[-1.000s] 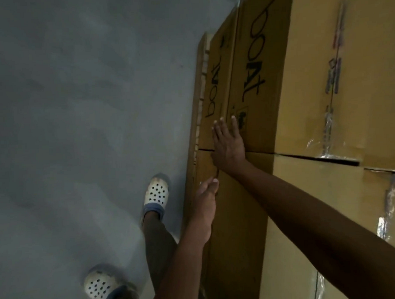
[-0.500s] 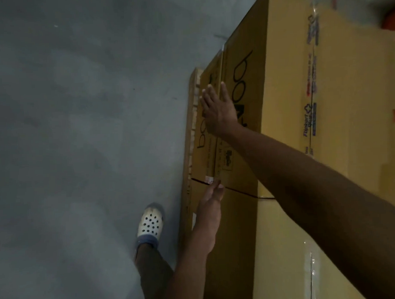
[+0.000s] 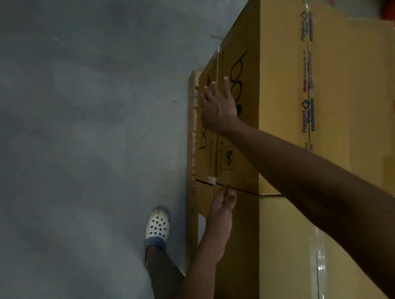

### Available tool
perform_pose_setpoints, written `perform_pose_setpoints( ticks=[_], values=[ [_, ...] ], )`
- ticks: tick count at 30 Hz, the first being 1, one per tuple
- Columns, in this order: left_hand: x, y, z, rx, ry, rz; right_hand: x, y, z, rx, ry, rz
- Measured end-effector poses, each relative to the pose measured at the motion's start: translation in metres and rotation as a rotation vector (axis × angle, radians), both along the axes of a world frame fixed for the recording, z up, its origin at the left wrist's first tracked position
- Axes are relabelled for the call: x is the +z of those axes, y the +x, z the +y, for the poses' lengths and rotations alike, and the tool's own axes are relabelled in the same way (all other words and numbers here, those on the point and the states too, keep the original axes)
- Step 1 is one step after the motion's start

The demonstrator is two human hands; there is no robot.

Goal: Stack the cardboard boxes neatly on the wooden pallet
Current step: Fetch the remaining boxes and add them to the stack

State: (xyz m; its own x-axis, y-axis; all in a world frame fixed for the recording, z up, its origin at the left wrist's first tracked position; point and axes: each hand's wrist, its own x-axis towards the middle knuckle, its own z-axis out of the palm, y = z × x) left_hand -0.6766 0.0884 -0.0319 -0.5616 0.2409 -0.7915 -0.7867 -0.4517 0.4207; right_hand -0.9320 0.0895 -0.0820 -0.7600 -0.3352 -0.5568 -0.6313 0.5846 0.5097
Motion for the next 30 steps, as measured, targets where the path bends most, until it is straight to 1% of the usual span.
perform_pose_setpoints(
  ticks=[3, 6, 9, 12, 17, 20, 23, 26, 28, 30],
  values=[
    [0.006, 0.001, -0.006, -0.004, -0.079, 0.026, 0.020, 0.039, -0.002, -0.069, -0.199, -0.020],
    [0.014, 0.015, -0.009, -0.081, -0.304, 0.163, 0.047, 0.094, 0.011, -0.195, -0.412, 0.002],
    [0.032, 0.046, -0.011, -0.236, -0.500, 0.280, 0.084, 0.160, 0.036, -0.272, -0.671, 0.138],
    [0.058, 0.091, -0.009, -0.372, -0.631, 0.417, 0.112, 0.232, 0.074, -0.414, -0.818, 0.280],
    [0.094, 0.195, 0.009, -0.703, -0.791, 0.757, 0.136, 0.387, 0.138, -0.871, -0.902, 0.448],
    [0.114, 0.270, 0.020, -0.831, -0.805, 0.938, 0.143, 0.498, 0.168, -1.111, -0.920, 0.514],
    [0.123, 0.342, 0.038, -0.936, -0.796, 1.060, 0.144, 0.613, 0.194, -1.308, -0.968, 0.608],
    [0.119, 0.402, 0.076, -1.109, -0.794, 1.164, 0.139, 0.719, 0.220, -1.522, -0.973, 0.767],
    [0.114, 0.435, 0.106, -1.240, -0.796, 1.243, 0.131, 0.779, 0.240, -1.650, -0.966, 0.909],
    [0.107, 0.461, 0.131, -1.356, -0.815, 1.374, 0.117, 0.831, 0.258, -1.758, -0.950, 1.059]
  ],
)
